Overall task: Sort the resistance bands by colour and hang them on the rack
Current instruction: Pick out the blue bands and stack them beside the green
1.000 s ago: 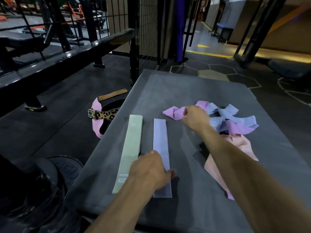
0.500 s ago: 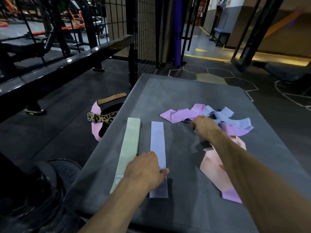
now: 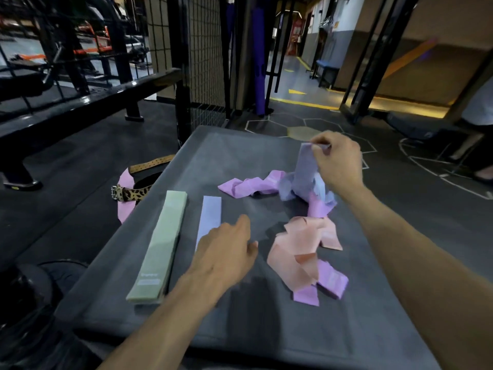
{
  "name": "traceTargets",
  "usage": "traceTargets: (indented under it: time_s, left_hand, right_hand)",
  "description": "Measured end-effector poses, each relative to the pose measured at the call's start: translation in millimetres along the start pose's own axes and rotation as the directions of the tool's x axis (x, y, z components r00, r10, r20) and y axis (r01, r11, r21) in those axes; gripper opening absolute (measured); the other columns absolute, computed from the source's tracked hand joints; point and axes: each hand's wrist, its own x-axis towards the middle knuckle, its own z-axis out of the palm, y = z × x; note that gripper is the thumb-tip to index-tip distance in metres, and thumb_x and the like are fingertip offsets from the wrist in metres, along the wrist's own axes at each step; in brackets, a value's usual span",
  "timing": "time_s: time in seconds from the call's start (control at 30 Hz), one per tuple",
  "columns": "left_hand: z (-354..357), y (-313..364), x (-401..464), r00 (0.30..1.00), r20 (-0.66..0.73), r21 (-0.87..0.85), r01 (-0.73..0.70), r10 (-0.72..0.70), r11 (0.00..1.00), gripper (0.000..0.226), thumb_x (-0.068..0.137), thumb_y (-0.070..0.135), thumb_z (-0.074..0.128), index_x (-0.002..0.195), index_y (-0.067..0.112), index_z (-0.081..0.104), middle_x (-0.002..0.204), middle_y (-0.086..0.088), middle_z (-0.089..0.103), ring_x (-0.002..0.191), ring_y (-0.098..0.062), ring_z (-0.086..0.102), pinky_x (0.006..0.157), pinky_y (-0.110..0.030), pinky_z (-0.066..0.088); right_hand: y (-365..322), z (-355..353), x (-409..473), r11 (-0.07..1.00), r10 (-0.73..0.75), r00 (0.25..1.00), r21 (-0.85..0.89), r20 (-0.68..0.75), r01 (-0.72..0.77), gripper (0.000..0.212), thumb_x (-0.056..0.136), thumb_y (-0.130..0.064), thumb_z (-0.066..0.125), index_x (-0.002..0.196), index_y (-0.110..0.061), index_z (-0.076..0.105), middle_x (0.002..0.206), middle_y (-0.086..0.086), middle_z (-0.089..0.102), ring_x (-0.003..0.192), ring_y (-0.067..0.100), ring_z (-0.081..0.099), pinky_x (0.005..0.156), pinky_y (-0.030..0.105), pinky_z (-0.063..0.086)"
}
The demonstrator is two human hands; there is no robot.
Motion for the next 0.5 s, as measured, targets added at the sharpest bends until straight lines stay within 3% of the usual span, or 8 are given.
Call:
traceTargets:
  time_s: [0.2, 0.3, 0.37, 0.43, 0.5]
  left_hand:
    - [7.5, 3.7, 6.5, 0.993, -0.115, -0.237, -0.003, -0.025, 0.972, 0.019, 0.093, 0.041, 0.059, 0.090, 0.031, 0.044, 0.071, 0.008, 0.061, 0.077, -0.021, 0.058, 0.072, -0.041, 0.053]
    - [2.2, 1.5, 9.9, 0.985, -0.160, -0.357, 0.010, -0.072, 0.934, 0.016, 0.090, 0.034, 0.067, 0.089, 0.029, 0.052, 0.073, 0.012, 0.063, 0.073, -0.010, 0.060, 0.070, -0.026, 0.051]
    - [-3.5, 0.2, 8.1, 0.975, -0.191, -0.449, 0.019, -0.116, 0.893, 0.015, 0.089, 0.028, 0.071, 0.092, 0.027, 0.056, 0.081, 0.012, 0.065, 0.073, -0.001, 0.060, 0.066, -0.015, 0.044]
    - [-9.6, -1.2, 2.8, 0.967, -0.209, -0.556, 0.002, -0.143, 0.831, 0.020, 0.088, 0.027, 0.074, 0.100, 0.025, 0.058, 0.095, 0.015, 0.065, 0.083, 0.001, 0.062, 0.070, -0.017, 0.045]
    - [-15.8, -1.6, -5.1, 0.976, -0.190, -0.650, -0.042, -0.108, 0.759, 0.034, 0.086, 0.029, 0.077, 0.112, 0.029, 0.056, 0.110, 0.022, 0.061, 0.097, 0.006, 0.060, 0.075, -0.014, 0.046]
  right_hand:
    - [-9.0, -36.7, 9.1, 0.972, 0.008, 0.994, 0.234, -0.108, 0.017, 0.014, 0.092, -0.017, 0.060, 0.097, -0.021, 0.072, 0.080, -0.012, 0.065, 0.074, 0.006, 0.056, 0.071, 0.027, 0.048]
    - [-23.7, -54.0, 4.2, 0.924, -0.019, 0.995, 0.379, -0.094, 0.053, 0.015, 0.093, -0.016, 0.057, 0.098, -0.023, 0.070, 0.084, -0.017, 0.064, 0.075, -0.002, 0.056, 0.072, 0.019, 0.046]
    - [-36.2, -65.6, -3.3, 0.869, -0.037, 0.999, 0.492, -0.038, 0.051, 0.014, 0.095, -0.015, 0.058, 0.098, -0.025, 0.067, 0.090, -0.015, 0.065, 0.083, 0.006, 0.063, 0.075, 0.030, 0.054]
    - [-51.2, -76.9, -14.7, 0.815, -0.071, 0.997, 0.577, 0.008, 0.054, 0.017, 0.096, -0.015, 0.059, 0.097, -0.030, 0.066, 0.093, -0.012, 0.066, 0.091, 0.027, 0.066, 0.080, 0.047, 0.057]
    - [-67.9, -86.7, -29.3, 0.791, -0.119, 0.992, 0.607, 0.034, 0.074, 0.018, 0.097, -0.012, 0.059, 0.097, -0.029, 0.066, 0.090, -0.013, 0.064, 0.091, 0.033, 0.065, 0.078, 0.053, 0.056]
